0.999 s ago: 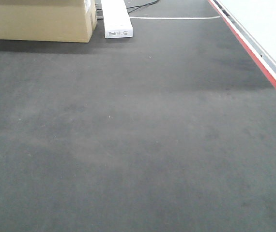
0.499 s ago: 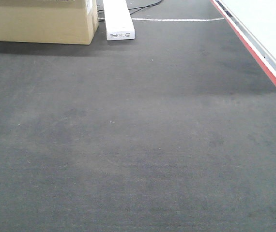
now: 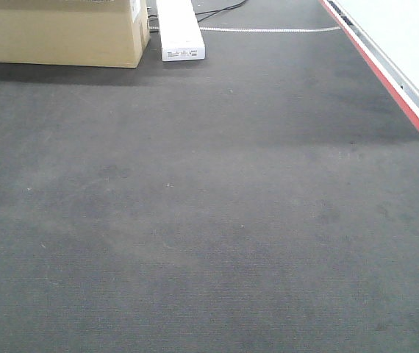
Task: Move and align brake pads A on conveyor
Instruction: 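Lower the left gripper with its pad toward the conveyor belt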
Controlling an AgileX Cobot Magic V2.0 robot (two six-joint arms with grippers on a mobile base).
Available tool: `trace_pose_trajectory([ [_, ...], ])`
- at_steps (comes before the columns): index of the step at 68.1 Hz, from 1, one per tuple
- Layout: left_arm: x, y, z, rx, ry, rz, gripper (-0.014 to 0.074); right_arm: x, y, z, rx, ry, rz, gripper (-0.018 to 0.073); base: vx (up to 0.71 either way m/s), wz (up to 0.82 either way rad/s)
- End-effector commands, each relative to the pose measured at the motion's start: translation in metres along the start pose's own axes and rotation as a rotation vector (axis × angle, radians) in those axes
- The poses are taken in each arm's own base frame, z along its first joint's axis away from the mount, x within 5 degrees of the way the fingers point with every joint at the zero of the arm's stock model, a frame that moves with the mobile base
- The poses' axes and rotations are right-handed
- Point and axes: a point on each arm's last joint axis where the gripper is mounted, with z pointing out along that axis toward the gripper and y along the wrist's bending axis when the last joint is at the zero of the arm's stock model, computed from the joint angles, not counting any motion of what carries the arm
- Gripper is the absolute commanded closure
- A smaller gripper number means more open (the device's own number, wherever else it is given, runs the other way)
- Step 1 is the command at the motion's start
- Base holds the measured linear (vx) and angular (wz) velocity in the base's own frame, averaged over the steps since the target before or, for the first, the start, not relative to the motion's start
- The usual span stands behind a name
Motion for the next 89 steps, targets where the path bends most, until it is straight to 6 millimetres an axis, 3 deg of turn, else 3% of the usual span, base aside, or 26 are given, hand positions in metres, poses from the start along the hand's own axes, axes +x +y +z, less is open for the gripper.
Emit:
trace_pose_trajectory([
  [1, -0.016, 0.0, -0.004, 0.0, -0.114, -0.015, 0.0603, -0.019, 0.0, -0.003, 0.004, -0.124, -0.015, 0.0566, 0.0, 0.0],
  [34, -0.015, 0.0, -0.004, 0.002, -0.098, -0.018, 0.0603, -0.019, 0.0, -0.003, 0.004, -0.124, -0.015, 0.0566, 0.0, 0.0],
  [46, -0.036, 0.004, 0.004, -0.028, -0.063, -0.159, 0.0597, -0.019, 0.0, -0.003, 0.004, -0.124, -0.015, 0.0566, 0.0, 0.0],
  [54, -0.049, 0.009, 0.029, -0.085, 0.06, -0.169, 0.0593, -0.019, 0.0, -0.003, 0.004, -0.124, -0.015, 0.0566, 0.0, 0.0],
  [68, -0.06, 0.012, 0.088, -0.106, 0.28, -0.175, 0.0586, -0.019, 0.0, -0.003, 0.004, -0.124, -0.015, 0.0566, 0.0, 0.0],
  [89, -0.07, 0.014, 0.165, -0.106, 0.447, -0.2, 0.0545, -0.019, 0.0, -0.003, 0.004, -0.124, -0.015, 0.0566, 0.0, 0.0],
])
